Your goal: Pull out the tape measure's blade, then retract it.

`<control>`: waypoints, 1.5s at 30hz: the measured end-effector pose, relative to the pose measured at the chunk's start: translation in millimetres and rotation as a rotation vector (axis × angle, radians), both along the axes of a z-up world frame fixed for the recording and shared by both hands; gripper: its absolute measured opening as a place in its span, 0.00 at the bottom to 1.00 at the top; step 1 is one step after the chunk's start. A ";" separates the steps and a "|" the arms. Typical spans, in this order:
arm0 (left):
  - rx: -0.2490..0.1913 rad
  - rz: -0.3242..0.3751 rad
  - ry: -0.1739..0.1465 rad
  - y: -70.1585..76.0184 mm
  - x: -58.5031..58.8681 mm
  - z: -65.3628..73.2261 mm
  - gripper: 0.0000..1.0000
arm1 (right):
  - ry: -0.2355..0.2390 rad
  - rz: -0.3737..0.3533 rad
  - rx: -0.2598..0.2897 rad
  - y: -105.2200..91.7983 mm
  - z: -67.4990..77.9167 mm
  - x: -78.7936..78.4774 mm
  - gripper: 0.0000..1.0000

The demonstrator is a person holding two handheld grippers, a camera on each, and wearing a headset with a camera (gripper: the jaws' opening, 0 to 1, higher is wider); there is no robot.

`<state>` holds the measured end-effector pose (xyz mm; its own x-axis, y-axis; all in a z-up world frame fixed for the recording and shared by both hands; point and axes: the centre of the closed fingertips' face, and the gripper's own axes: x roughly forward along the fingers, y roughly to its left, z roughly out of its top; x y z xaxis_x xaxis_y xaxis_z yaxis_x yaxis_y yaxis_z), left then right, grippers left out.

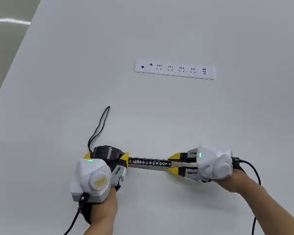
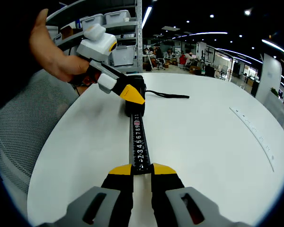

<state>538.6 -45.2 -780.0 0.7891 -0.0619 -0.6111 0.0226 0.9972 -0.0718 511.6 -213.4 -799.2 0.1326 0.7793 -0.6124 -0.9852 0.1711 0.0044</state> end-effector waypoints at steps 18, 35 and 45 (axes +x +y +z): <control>0.002 -0.003 -0.003 0.7 0.6 -1.9 0.61 | -0.001 0.001 0.002 3.6 -1.5 1.0 0.12; 0.006 -0.007 -0.003 0.2 -0.2 -2.7 0.61 | 0.002 0.002 0.007 8.3 -0.8 0.0 0.13; 0.009 -0.011 -0.003 0.2 -0.9 -3.1 0.61 | 0.002 0.003 0.009 10.1 -1.4 0.1 0.13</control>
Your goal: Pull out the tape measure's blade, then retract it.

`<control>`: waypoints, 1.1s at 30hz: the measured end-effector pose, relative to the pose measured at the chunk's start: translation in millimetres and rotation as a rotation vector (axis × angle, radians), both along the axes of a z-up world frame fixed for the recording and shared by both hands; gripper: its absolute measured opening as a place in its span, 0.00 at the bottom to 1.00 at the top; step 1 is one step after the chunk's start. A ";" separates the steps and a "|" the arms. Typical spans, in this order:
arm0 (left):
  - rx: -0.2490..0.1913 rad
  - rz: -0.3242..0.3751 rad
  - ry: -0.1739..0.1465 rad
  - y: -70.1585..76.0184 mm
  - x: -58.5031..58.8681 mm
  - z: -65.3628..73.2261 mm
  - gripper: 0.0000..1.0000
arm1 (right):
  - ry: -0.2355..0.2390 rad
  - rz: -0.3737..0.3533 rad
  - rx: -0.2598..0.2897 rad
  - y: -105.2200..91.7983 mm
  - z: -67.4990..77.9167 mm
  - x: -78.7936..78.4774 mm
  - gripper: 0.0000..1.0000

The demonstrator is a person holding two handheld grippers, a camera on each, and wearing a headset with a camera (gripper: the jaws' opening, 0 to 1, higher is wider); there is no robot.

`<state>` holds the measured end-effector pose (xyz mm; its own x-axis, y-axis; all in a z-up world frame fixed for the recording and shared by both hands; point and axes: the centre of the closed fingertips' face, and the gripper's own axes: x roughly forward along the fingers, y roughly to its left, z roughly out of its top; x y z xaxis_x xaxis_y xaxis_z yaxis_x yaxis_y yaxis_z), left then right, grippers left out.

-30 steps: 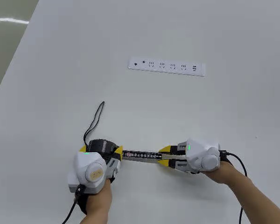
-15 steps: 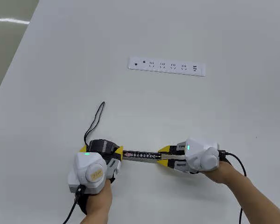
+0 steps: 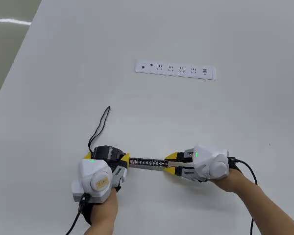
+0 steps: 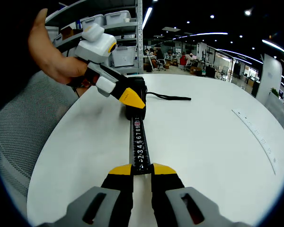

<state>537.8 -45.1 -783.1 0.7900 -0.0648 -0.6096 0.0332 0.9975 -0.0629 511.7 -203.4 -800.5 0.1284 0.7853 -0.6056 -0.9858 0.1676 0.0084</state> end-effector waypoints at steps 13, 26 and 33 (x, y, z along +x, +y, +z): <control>0.004 -0.001 0.000 0.3 -0.5 0.3 0.61 | -0.002 0.002 0.001 2.1 1.4 0.1 0.13; 0.002 -0.001 0.003 -0.1 0.0 0.3 0.61 | -0.002 0.003 0.002 3.5 0.5 1.0 0.13; 0.001 -0.002 0.004 -0.4 0.1 0.4 0.61 | -0.001 0.003 0.002 4.5 0.0 0.9 0.13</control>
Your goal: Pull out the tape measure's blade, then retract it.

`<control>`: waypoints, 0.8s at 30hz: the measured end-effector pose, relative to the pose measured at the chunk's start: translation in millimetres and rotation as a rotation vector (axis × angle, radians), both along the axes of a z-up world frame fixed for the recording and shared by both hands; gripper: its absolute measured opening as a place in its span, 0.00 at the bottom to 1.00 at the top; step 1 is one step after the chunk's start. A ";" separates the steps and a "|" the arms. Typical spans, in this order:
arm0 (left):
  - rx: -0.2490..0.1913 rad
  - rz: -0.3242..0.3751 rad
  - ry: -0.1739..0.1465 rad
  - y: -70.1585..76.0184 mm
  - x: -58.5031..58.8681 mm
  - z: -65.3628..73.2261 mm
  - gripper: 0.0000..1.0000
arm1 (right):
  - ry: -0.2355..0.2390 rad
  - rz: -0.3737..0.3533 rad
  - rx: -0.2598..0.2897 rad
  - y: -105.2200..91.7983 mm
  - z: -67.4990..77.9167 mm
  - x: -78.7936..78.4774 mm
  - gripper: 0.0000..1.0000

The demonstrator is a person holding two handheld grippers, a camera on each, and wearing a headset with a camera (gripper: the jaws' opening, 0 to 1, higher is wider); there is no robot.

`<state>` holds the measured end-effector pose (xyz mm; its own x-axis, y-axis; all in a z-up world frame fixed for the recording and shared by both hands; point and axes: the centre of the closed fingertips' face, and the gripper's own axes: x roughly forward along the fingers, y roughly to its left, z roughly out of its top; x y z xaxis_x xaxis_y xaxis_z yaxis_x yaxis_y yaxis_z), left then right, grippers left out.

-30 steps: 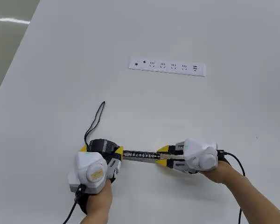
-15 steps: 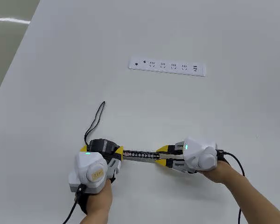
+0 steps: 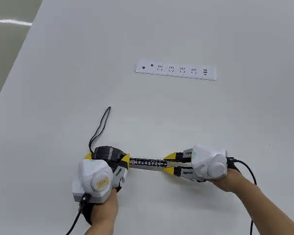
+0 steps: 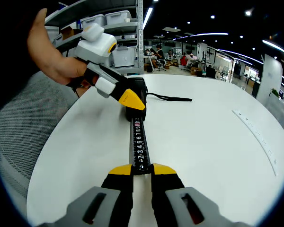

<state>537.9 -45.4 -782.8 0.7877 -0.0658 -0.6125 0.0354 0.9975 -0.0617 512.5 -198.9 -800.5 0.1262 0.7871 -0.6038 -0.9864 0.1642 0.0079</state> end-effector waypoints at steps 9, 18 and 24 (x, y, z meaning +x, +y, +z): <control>-0.001 -0.005 0.002 -0.2 -0.2 0.1 0.61 | 0.002 0.000 0.003 2.6 0.7 -0.3 0.13; -0.001 -0.015 0.005 -0.3 0.5 0.2 0.61 | 0.004 0.003 0.005 4.1 -1.4 0.3 0.13; -0.004 -0.017 0.005 0.2 0.5 0.2 0.61 | 0.004 0.003 0.007 6.1 -1.2 -0.1 0.13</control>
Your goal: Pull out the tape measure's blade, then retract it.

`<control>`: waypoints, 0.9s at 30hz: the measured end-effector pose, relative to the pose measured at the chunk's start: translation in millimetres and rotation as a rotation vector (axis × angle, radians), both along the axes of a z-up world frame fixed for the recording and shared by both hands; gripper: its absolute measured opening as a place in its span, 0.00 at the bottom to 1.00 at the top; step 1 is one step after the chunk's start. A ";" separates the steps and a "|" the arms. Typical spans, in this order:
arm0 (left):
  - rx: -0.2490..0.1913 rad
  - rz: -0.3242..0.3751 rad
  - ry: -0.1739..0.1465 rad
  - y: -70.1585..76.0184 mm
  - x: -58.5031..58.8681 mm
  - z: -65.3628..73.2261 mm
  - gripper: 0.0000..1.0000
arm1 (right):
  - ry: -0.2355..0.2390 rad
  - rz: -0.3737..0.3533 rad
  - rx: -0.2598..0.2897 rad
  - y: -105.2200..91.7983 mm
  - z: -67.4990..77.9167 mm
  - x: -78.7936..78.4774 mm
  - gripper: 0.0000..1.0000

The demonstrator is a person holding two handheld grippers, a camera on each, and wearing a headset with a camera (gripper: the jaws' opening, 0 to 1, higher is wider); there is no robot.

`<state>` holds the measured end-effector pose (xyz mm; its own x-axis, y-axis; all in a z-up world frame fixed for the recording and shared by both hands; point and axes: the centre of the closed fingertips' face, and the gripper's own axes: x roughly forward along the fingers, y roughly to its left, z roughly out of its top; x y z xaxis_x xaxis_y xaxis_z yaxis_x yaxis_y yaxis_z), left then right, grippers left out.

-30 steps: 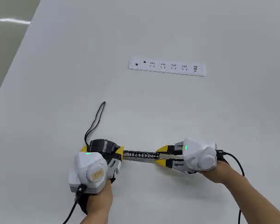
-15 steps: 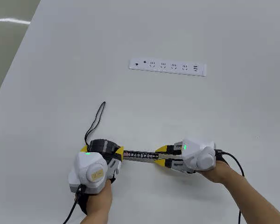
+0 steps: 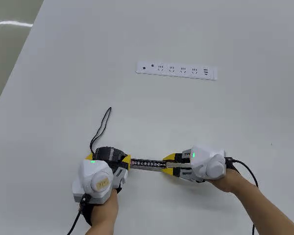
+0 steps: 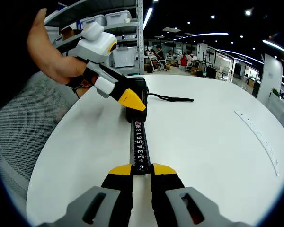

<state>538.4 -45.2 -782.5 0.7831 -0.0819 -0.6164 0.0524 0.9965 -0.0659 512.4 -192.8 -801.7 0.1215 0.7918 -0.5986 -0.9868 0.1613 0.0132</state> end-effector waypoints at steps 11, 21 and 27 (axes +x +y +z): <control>-0.017 0.004 0.001 1.4 0.1 -0.1 0.60 | 0.001 -0.003 0.008 2.5 1.1 0.2 0.13; -0.020 0.004 0.002 1.3 0.4 -0.7 0.60 | -0.001 -0.002 0.011 4.2 0.5 1.0 0.13; -0.022 0.002 0.002 1.7 0.3 -0.6 0.61 | -0.004 0.001 0.013 6.2 1.7 0.9 0.13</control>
